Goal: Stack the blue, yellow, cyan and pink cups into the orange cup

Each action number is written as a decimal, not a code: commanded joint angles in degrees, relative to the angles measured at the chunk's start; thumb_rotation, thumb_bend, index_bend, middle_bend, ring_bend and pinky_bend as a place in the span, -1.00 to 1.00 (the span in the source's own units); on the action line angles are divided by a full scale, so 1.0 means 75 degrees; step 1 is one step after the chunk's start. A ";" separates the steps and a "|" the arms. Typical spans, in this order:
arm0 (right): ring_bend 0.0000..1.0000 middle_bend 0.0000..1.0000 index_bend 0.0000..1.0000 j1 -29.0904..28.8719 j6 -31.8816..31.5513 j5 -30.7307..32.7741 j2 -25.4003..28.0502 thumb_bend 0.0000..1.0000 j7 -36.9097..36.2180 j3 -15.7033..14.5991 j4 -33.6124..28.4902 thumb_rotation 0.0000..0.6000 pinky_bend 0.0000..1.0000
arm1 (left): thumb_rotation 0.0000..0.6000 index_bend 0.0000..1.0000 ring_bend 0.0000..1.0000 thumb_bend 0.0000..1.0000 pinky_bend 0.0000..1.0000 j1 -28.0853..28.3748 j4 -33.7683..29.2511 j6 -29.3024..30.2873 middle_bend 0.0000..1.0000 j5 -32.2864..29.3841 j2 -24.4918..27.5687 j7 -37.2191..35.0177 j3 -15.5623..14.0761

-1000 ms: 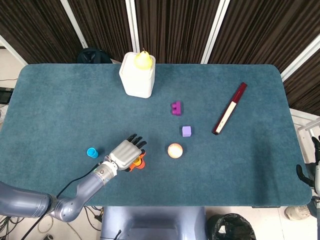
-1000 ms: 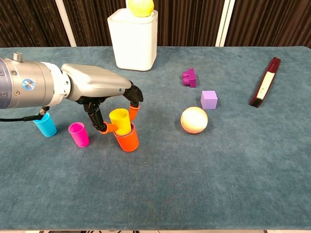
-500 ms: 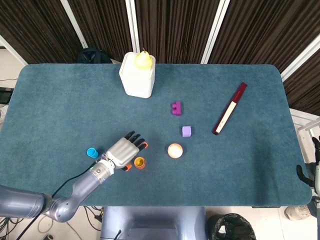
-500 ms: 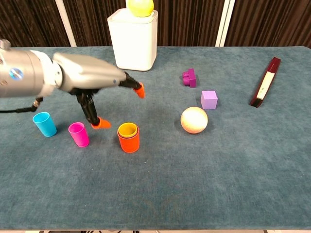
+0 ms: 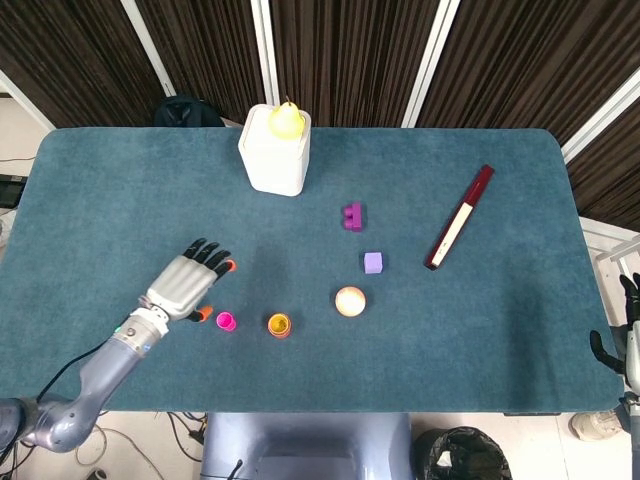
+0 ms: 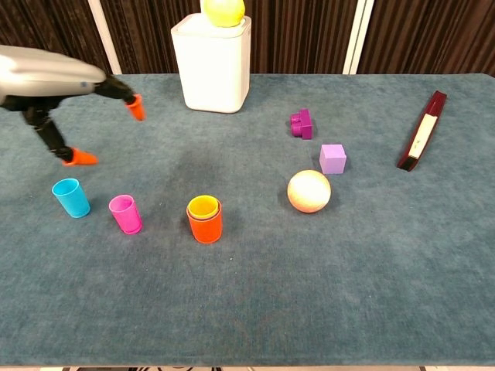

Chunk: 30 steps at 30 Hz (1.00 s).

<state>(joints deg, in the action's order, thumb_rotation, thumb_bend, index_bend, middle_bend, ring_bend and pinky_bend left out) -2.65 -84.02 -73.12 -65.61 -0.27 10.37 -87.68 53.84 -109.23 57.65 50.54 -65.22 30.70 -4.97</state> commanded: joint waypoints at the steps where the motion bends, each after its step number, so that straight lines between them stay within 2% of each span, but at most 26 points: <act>1: -0.90 -1.00 -0.93 0.0005 -0.0012 0.0007 -0.0003 -0.15 0.0008 0.0005 -0.0001 1.00 -1.00 | 1.00 -0.54 -1.00 -0.51 -1.00 -0.0275 0.0354 -0.0058 -0.82 0.0121 0.0078 -0.0318 -0.0177; 11: -0.90 -1.00 -0.93 -0.0008 0.0036 0.0040 -0.0023 -0.15 0.0047 -0.0001 0.0017 1.00 -1.00 | 1.00 -0.48 -1.00 -0.51 -1.00 -0.0739 0.1225 -0.0448 -0.82 0.0300 -0.0123 -0.0852 -0.0423; 23: -0.90 -1.00 -0.93 -0.0020 0.0058 0.0045 -0.0051 -0.15 0.0053 -0.0001 0.0052 1.00 -1.00 | 1.00 -0.46 -1.00 -0.51 -1.00 -0.0969 0.1564 -0.0783 -0.82 0.0555 -0.0262 -0.1171 -0.0431; 30: -0.90 -1.00 -0.93 -0.0027 0.0066 0.0032 -0.0063 -0.15 0.0074 -0.0011 0.0056 1.00 -1.00 | 1.00 -0.38 -1.00 -0.47 -1.00 -0.1039 0.1767 -0.0933 -0.81 0.0686 -0.0473 -0.1294 -0.0339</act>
<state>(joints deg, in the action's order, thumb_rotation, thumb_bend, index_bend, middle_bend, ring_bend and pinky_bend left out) -2.85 -83.52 -72.88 -66.08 0.28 10.28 -87.26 46.14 -96.20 50.78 55.53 -68.52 21.19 -7.71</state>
